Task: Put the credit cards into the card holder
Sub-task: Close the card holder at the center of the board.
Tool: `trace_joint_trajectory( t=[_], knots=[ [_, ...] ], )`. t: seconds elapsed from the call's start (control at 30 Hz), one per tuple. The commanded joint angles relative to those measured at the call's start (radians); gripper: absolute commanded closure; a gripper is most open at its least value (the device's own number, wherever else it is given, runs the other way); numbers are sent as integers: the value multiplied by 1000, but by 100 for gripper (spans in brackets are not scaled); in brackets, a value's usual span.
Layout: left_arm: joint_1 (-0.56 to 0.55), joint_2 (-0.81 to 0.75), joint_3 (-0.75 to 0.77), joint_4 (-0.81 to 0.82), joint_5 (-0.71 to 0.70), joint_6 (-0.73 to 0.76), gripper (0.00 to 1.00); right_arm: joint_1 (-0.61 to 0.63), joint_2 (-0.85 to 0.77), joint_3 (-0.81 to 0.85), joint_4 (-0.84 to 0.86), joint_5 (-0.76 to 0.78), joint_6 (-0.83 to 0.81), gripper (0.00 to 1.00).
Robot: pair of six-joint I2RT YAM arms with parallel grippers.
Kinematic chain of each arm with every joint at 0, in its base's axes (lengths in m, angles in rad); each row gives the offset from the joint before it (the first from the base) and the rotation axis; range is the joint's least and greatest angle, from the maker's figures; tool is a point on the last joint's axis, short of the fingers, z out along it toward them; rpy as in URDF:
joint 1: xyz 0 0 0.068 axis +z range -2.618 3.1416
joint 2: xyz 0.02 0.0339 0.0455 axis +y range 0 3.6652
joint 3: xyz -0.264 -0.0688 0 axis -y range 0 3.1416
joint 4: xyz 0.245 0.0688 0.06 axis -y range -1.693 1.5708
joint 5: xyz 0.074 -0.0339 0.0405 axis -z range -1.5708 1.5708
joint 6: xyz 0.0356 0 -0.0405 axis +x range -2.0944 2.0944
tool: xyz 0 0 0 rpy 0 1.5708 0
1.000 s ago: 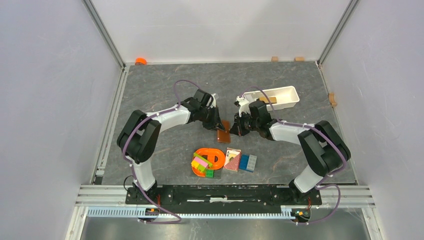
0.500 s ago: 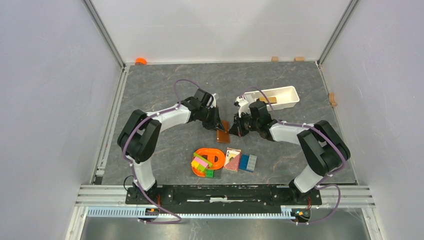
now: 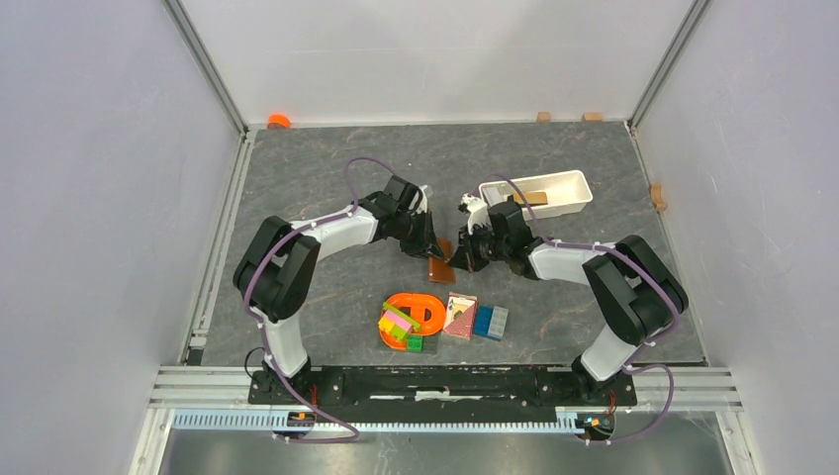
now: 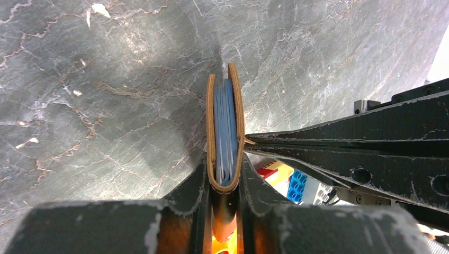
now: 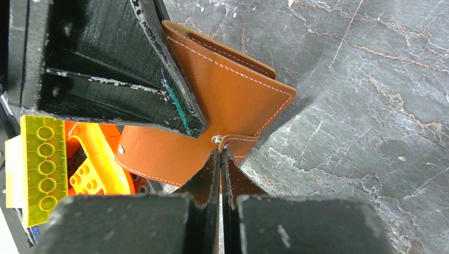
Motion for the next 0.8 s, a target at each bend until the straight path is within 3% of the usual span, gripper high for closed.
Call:
trace_joint_trajectory(
  t=[0.0, 0.77],
  knots=[
    [-2, 30, 26, 17, -19, 32, 98, 26, 0, 46, 60, -11, 6, 100],
    [-2, 40, 31, 18, -24, 34, 98, 83, -8, 89, 4, 22, -48, 100]
  ],
)
